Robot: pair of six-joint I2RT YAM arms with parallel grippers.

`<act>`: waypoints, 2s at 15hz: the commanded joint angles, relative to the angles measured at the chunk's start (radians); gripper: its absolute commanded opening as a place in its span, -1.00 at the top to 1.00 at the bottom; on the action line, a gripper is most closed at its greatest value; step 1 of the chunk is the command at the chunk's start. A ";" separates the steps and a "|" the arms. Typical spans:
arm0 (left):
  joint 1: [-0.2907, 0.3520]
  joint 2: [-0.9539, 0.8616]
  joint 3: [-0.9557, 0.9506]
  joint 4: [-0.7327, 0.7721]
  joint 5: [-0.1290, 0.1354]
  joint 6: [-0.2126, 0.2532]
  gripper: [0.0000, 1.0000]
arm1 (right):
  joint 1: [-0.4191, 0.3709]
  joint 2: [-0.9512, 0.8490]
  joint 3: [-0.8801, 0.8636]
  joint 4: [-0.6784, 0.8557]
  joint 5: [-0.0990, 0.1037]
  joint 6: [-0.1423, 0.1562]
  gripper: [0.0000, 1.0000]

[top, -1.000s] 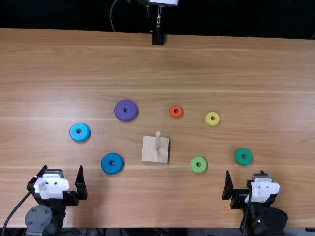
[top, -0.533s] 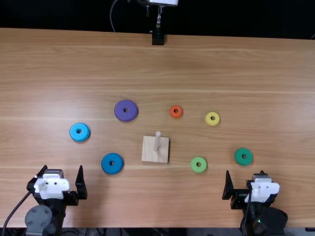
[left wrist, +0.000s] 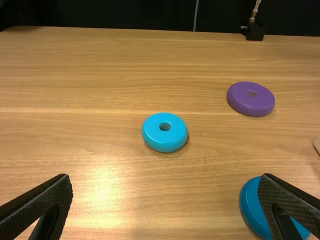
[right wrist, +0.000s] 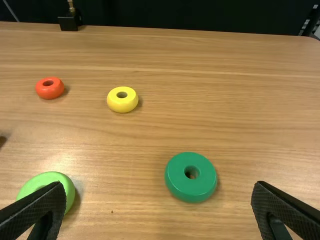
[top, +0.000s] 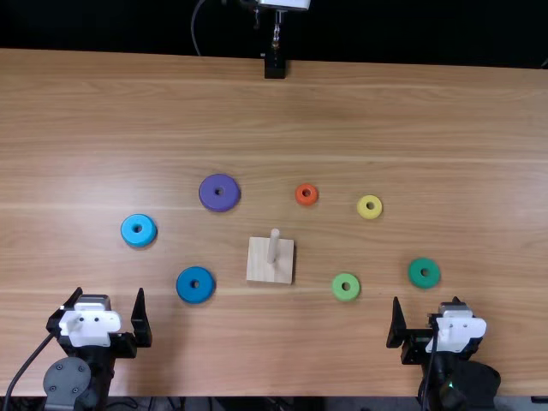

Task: Build the Hanoi tower: stack the rings onto the peg from bottom to top in this color order: purple, dark blue, light blue, dark green, light green, yellow, orange.

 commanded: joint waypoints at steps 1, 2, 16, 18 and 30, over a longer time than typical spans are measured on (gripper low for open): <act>0.002 -0.012 -0.110 -0.077 -0.004 0.007 -1.00 | -0.012 -0.007 -0.119 -0.062 0.010 0.002 -1.00; 0.002 -0.012 -0.110 -0.077 -0.004 0.007 -1.00 | -0.012 -0.007 -0.119 -0.062 0.010 0.000 -1.00; 0.002 -0.012 -0.110 -0.077 -0.008 0.007 -1.00 | -0.012 -0.007 -0.119 -0.062 0.010 0.000 -1.00; -0.005 -0.012 -0.110 -0.075 -0.008 0.011 -1.00 | -0.012 -0.007 -0.119 -0.062 0.010 0.000 -1.00; -0.008 -0.012 -0.052 0.256 0.169 0.007 -1.00 | -0.012 -0.007 -0.119 -0.062 0.010 0.002 -1.00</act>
